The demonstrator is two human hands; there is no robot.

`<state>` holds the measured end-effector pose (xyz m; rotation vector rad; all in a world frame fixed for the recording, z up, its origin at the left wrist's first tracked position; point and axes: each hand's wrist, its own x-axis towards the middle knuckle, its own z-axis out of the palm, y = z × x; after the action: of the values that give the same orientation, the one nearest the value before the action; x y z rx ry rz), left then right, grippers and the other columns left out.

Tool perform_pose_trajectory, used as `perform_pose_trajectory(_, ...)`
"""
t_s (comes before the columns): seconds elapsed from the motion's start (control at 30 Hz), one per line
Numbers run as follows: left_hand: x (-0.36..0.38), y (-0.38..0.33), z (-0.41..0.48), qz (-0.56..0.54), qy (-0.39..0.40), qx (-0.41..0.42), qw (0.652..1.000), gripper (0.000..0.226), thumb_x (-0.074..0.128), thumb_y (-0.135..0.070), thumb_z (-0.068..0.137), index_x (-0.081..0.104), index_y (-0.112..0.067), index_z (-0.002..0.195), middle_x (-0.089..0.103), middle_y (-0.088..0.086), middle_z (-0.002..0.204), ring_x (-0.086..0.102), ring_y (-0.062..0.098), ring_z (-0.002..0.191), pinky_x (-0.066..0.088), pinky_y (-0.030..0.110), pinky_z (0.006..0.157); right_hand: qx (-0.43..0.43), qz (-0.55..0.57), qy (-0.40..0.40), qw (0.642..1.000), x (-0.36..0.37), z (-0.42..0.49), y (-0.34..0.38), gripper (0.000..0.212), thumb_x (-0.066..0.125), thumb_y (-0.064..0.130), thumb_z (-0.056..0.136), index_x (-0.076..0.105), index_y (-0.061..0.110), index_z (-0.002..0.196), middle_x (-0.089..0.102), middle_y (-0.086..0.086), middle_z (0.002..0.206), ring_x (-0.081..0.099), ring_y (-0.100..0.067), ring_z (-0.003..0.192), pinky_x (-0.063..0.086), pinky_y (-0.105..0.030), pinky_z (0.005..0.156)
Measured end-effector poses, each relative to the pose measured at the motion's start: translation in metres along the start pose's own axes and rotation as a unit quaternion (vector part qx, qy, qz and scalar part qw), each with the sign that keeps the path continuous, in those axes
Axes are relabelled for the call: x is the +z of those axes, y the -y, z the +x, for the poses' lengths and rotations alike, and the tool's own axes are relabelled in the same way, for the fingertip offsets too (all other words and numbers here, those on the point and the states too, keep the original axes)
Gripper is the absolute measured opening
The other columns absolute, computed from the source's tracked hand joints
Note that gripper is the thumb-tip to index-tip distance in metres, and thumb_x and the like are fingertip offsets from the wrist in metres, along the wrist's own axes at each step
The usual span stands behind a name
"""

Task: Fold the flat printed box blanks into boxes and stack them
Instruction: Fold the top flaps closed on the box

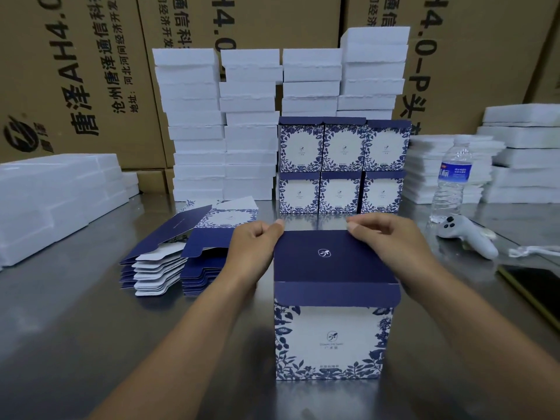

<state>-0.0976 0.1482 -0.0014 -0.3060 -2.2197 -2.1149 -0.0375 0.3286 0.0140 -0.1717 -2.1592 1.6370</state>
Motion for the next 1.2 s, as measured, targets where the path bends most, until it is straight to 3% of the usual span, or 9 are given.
perform_pose_trajectory(0.1, 0.002, 0.001, -0.001, -0.033, -0.003, -0.019, 0.999, 0.029, 0.059, -0.026, 0.093, 0.051, -0.008, 0.072, 0.048, 0.013, 0.072, 0.044, 0.022, 0.068, 0.035, 0.030, 0.063, -0.121, -0.005, 0.011, 0.993, -0.011, -0.024, 0.002, 0.009, 0.069, 0.022, 0.082, 0.073, 0.029, 0.087, 0.065, 0.016, 0.112, 0.057, 0.006, 0.106, 0.042, -0.017, 0.086)
perform_pose_trajectory(0.23, 0.008, 0.002, -0.002, -0.046, -0.052, -0.019, 0.997, 0.035, 0.064, -0.025, 0.090, 0.052, -0.011, 0.060, 0.056, 0.006, 0.063, 0.050, 0.022, 0.063, 0.042, 0.029, 0.062, -0.226, -0.044, 0.104, 0.968, -0.019, -0.055, 0.001, 0.012, 0.077, 0.036, 0.074, 0.075, 0.029, 0.082, 0.072, 0.013, 0.097, 0.062, 0.002, 0.101, 0.044, -0.014, 0.090)
perform_pose_trajectory(0.33, 0.010, -0.002, -0.006, 0.017, -0.113, 0.075, 0.991, 0.018, 0.067, -0.022, 0.087, 0.060, -0.014, 0.073, 0.064, -0.001, 0.074, 0.058, 0.014, 0.072, 0.048, 0.026, 0.071, -0.279, -0.131, 0.066, 0.949, -0.015, -0.053, -0.008, 0.025, 0.079, 0.046, 0.066, 0.072, 0.031, 0.085, 0.071, 0.016, 0.096, 0.059, 0.003, 0.105, 0.043, -0.015, 0.092)
perform_pose_trajectory(0.43, 0.010, -0.006, -0.019, 0.056, -0.077, 0.167, 0.981, 0.012, 0.065, -0.022, 0.088, 0.062, -0.022, 0.076, 0.065, -0.014, 0.075, 0.057, -0.004, 0.075, 0.041, 0.008, 0.068, -0.295, -0.123, 0.016, 0.948, -0.005, -0.040, -0.015, 0.024, 0.067, 0.043, 0.066, 0.070, 0.031, 0.086, 0.067, 0.019, 0.097, 0.060, -0.003, 0.106, 0.046, -0.024, 0.095)
perform_pose_trajectory(0.5, 0.010, -0.005, -0.027, 0.082, -0.015, 0.195, 0.977, 0.014, 0.061, -0.026, 0.089, 0.064, -0.025, 0.076, 0.066, -0.018, 0.077, 0.056, -0.006, 0.076, 0.039, 0.005, 0.066, -0.305, -0.139, -0.019, 0.942, 0.003, -0.028, -0.021, 0.021, 0.069, 0.038, 0.069, 0.071, 0.028, 0.087, 0.063, 0.023, 0.093, 0.061, -0.007, 0.105, 0.047, -0.030, 0.093)
perform_pose_trajectory(0.6, 0.009, 0.002, -0.030, 0.156, 0.027, 0.263, 0.952, 0.008, 0.063, -0.022, 0.089, 0.066, -0.024, 0.082, 0.064, -0.014, 0.084, 0.056, -0.003, 0.079, 0.040, 0.010, 0.068, -0.300, -0.154, -0.047, 0.940, 0.016, -0.012, -0.028, 0.012, 0.076, 0.027, 0.075, 0.073, 0.027, 0.087, 0.062, 0.026, 0.090, 0.061, -0.008, 0.103, 0.049, -0.033, 0.088)
perform_pose_trajectory(0.73, 0.006, 0.012, -0.020, 0.194, -0.012, 0.332, 0.923, 0.006, 0.070, -0.013, 0.085, 0.071, -0.014, 0.090, 0.062, -0.012, 0.090, 0.055, 0.003, 0.094, 0.040, 0.014, 0.082, -0.307, -0.137, -0.050, 0.941, 0.028, 0.000, -0.035, 0.006, 0.072, 0.023, 0.081, 0.069, 0.027, 0.084, 0.065, 0.016, 0.089, 0.061, -0.009, 0.101, 0.050, -0.037, 0.083)
perform_pose_trajectory(0.93, 0.016, 0.022, -0.010, 0.225, -0.069, 0.379, 0.895, 0.009, 0.064, -0.017, 0.081, 0.071, -0.012, 0.083, 0.061, 0.000, 0.079, 0.054, 0.020, 0.082, 0.046, 0.040, 0.073, -0.330, -0.127, -0.078, 0.932, 0.035, 0.007, -0.042, 0.009, 0.064, 0.028, 0.079, 0.070, 0.021, 0.083, 0.062, 0.022, 0.089, 0.060, -0.004, 0.100, 0.045, -0.019, 0.083)
perform_pose_trajectory(1.2, 0.016, 0.029, -0.011, 0.183, -0.082, 0.388, 0.900, 0.010, 0.065, -0.019, 0.082, 0.072, -0.014, 0.087, 0.062, -0.012, 0.086, 0.055, 0.007, 0.094, 0.048, 0.041, 0.085, -0.337, -0.074, -0.079, 0.935, 0.032, 0.005, -0.045, 0.013, 0.067, 0.031, 0.077, 0.068, 0.032, 0.090, 0.064, 0.019, 0.099, 0.060, -0.004, 0.107, 0.043, -0.017, 0.095)
